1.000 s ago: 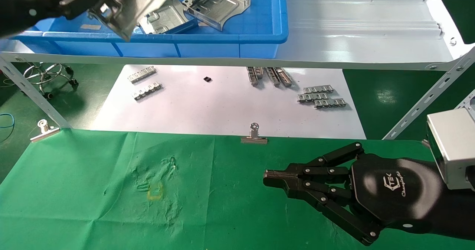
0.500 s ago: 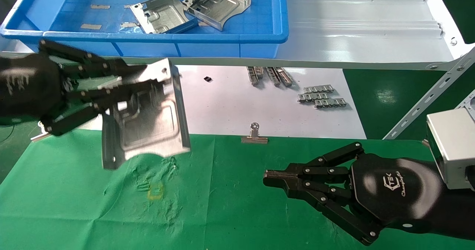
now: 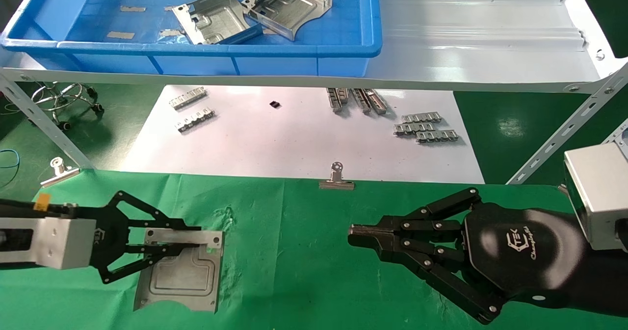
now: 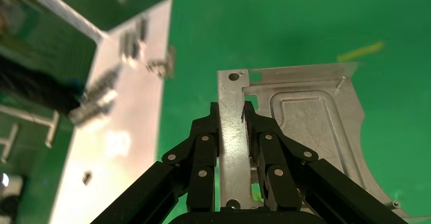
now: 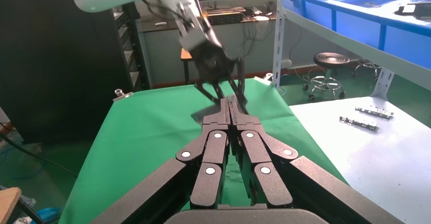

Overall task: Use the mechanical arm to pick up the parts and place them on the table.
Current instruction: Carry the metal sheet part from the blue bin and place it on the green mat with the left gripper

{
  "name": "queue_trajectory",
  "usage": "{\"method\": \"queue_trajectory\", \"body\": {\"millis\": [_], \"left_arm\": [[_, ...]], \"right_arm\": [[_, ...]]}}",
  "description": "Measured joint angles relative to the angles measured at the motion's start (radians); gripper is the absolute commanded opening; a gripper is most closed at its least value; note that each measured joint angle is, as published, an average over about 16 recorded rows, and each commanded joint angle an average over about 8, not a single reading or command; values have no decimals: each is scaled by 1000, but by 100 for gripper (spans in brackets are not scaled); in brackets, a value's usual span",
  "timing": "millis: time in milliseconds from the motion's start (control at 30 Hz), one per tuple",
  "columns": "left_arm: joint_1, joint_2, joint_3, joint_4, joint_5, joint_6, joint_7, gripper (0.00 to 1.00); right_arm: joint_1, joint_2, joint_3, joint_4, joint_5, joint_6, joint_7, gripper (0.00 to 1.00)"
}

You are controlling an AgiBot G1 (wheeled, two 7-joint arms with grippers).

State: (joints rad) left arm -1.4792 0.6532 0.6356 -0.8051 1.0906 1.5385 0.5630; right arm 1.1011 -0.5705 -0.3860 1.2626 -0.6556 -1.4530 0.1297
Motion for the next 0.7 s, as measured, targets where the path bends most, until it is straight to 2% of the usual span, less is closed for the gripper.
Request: {"method": "queue_trajectory", "body": {"millis": [500,533,567,700], "left_arm": [[40,96,39,133,91,-133,145,0],[41,101,39,139,94,-141,152,3],[43,106,39,144,95,-147,159,13],[47,122,39,165,102,-170,185,63]], "right_arm": [[0,0,0,0,0,0,0,0],[0,0,0,0,0,0,0,0],[0,0,0,0,0,0,0,0],[0,0,0,0,0,0,0,0]]}}
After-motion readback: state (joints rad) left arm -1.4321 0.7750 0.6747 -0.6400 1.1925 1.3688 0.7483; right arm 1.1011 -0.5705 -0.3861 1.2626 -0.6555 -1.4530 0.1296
